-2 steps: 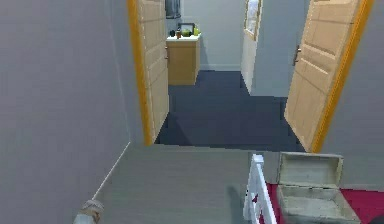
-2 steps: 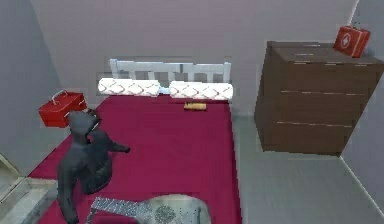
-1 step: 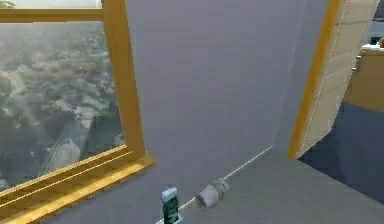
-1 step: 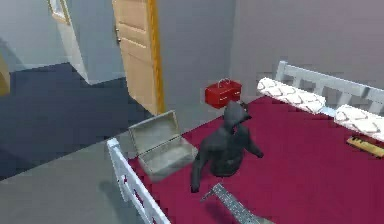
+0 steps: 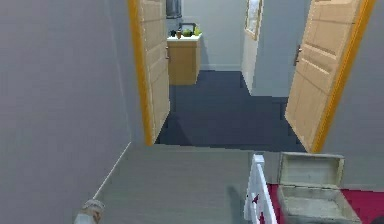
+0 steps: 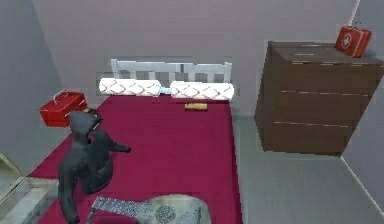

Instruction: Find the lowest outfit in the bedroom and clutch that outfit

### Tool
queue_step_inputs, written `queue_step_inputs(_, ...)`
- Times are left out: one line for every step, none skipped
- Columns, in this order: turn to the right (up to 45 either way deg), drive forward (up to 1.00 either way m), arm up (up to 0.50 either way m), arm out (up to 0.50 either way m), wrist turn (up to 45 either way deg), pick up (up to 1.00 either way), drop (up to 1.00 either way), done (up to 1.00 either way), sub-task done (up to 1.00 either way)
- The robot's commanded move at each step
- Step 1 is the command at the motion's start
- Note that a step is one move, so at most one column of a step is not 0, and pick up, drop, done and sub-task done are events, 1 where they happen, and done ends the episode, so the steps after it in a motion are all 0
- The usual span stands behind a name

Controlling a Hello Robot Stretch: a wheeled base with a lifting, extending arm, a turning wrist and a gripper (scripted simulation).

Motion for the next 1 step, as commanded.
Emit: queue_step_inputs(6.0, 0.00, 0.00, 0.00, 0.0, 0.00, 0.00, 0.00, 0.00)
